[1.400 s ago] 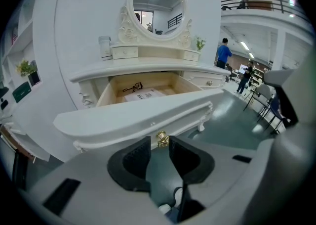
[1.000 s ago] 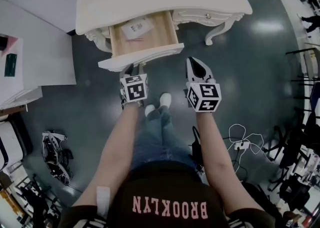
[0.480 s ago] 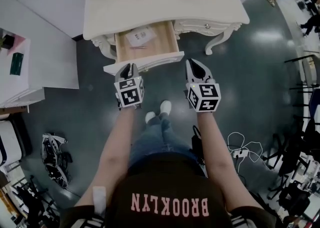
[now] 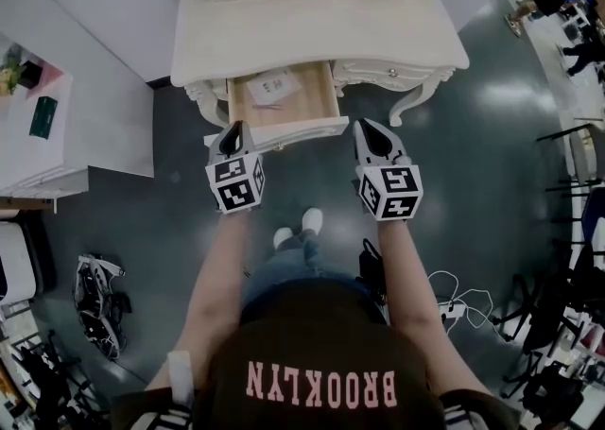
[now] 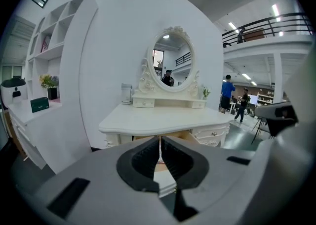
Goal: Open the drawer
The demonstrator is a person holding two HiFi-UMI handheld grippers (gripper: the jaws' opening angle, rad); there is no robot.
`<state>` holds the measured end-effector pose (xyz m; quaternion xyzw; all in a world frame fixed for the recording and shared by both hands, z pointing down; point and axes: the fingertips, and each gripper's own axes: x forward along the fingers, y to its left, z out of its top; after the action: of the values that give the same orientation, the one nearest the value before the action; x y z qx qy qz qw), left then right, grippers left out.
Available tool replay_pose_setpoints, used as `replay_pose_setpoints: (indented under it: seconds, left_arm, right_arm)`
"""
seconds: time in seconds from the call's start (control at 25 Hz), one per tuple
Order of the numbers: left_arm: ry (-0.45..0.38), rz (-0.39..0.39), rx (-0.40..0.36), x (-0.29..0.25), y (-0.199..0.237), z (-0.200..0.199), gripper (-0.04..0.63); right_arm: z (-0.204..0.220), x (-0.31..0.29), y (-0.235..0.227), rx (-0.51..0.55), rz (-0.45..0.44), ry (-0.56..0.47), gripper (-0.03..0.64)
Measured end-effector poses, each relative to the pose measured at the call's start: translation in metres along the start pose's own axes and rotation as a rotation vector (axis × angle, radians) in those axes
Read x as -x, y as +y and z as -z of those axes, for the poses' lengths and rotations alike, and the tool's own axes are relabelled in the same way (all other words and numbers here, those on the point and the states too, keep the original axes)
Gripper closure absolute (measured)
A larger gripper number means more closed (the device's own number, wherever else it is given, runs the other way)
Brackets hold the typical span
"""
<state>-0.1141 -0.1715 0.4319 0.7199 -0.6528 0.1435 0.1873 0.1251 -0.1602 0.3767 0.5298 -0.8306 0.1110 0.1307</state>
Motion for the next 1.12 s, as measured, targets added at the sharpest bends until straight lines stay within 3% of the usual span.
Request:
replay_pose_setpoints:
  seconds: [0.28,0.56,1.0,1.12]
  left_arm:
    - [-0.093,-0.005,-0.029,0.015,0.003,-0.036,0.584]
    - [-0.193,0.010,-0.040,0.030,0.004,-0.080,0.584]
    - [-0.354,0.111,-0.166,0.060,-0.023,-0.158,0.584]
    - [-0.384,0.132,-0.169,0.068,-0.026,-0.169,0.584]
  right_arm:
    - [-0.039,0.015,-0.005,0.004,0.003,-0.076,0.620]
    - [-0.077,0.028,-0.005,0.080,0.016,-0.165,0.620]
    - [-0.144,0.051,0.004,0.186,0.046,-0.324,0.620]
    - [-0.152,0.057,0.003,0.195,0.056,-0.337,0.620]
